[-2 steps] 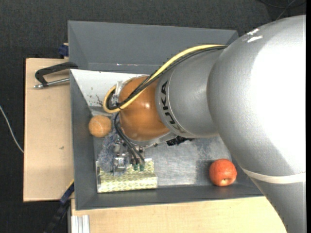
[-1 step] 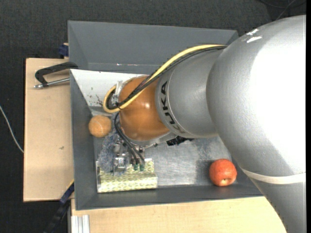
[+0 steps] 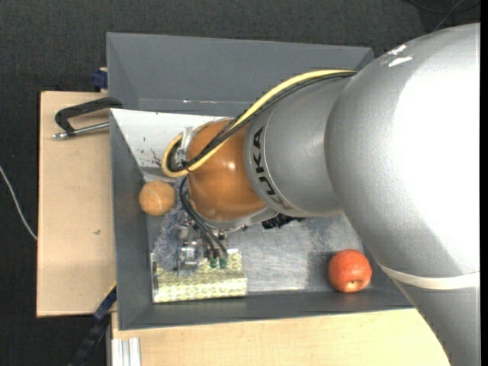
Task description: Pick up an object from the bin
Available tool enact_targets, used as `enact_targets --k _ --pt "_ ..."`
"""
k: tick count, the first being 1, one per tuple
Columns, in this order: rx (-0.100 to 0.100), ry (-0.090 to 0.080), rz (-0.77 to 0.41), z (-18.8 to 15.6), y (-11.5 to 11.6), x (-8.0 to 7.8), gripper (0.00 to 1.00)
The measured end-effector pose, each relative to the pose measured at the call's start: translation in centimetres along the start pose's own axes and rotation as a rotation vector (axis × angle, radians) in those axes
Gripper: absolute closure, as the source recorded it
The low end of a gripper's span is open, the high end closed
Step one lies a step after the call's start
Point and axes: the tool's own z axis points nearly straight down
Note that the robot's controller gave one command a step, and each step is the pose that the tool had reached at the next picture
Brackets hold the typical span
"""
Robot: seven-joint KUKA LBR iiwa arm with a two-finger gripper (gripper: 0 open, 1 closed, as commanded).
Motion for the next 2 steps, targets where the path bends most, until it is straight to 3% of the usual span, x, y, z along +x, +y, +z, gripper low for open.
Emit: enact_targets --k 1,2 --pt "-0.006 -0.014 -0.366 -2.1 -1.41 0.56 1.0" --pt "-0.006 -0.014 -0.366 -2.1 -1.41 0.56 1.0"
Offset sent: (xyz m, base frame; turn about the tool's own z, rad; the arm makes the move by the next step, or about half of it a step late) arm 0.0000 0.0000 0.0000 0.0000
